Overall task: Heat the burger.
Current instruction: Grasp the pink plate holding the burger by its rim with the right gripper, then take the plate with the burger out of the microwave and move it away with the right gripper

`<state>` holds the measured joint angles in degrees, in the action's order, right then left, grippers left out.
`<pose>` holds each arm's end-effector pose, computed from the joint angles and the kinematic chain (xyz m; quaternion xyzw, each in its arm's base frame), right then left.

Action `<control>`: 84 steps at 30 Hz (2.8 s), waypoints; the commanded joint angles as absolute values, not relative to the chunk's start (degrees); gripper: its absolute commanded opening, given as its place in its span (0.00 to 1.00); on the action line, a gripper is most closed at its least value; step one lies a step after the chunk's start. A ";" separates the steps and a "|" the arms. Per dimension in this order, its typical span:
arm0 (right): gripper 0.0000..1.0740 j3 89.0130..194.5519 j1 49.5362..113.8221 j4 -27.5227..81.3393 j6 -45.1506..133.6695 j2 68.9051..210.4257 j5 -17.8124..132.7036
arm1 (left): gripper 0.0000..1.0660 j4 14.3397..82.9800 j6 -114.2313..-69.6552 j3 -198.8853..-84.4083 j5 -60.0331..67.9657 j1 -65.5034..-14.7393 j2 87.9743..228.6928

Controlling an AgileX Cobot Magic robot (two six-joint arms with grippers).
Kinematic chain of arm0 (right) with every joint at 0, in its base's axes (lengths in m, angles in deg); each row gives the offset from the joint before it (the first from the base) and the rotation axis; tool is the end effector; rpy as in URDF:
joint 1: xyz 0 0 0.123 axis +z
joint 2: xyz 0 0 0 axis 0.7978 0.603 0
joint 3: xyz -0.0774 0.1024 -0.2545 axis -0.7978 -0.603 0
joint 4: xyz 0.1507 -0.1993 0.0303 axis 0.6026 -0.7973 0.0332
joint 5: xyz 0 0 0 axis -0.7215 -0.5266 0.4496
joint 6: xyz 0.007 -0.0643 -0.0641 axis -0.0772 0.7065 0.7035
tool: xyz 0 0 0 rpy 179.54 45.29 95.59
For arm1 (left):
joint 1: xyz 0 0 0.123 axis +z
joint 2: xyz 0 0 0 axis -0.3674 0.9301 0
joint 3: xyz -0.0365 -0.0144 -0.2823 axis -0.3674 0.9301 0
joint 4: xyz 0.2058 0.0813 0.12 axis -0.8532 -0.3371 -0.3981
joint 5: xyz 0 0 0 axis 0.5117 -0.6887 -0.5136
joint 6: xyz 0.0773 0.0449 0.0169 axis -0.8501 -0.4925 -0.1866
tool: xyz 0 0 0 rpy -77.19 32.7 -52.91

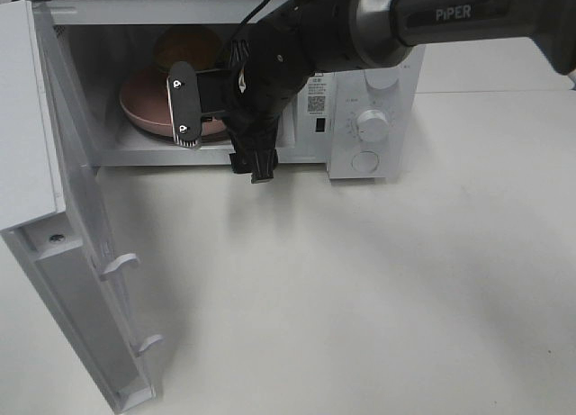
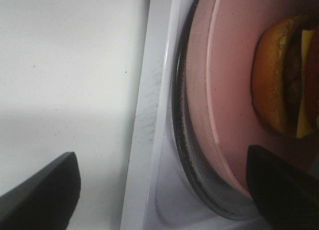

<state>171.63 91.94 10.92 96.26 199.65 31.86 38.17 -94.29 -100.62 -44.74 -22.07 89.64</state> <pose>0.3961 0.3090 0.1620 -0.7532 0.5475 -0.1465 0.3337 -0.0062 -0.0055 0.2815 0.0503 0.8431 -0.0097 0.5353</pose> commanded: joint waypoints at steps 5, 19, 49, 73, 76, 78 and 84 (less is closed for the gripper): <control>0.77 175.87 90.85 10.69 95.34 203.32 31.52 | 0.94 36.97 -94.12 -100.45 -44.39 -21.79 88.60; 0.74 184.01 90.79 10.69 94.19 209.17 29.57 | 0.94 34.45 -94.12 -100.45 -44.22 -21.79 88.60; 0.70 189.51 91.59 7.83 92.82 211.46 29.00 | 0.94 33.30 -94.12 -100.45 -44.28 -21.79 88.60; 0.08 191.40 92.34 7.71 91.73 212.43 26.88 | 0.94 33.36 -94.12 -100.45 -44.10 -21.79 88.60; 0.00 191.34 92.34 7.71 91.73 211.86 26.08 | 0.94 33.36 -94.12 -100.45 -44.05 -21.79 88.60; 0.00 191.34 92.34 7.77 91.73 211.51 25.45 | 0.94 33.36 -94.12 -100.45 -44.05 -21.79 88.60; 0.00 191.34 92.34 7.89 91.73 210.37 24.41 | 0.94 33.36 -94.12 -100.45 -43.99 -21.79 88.60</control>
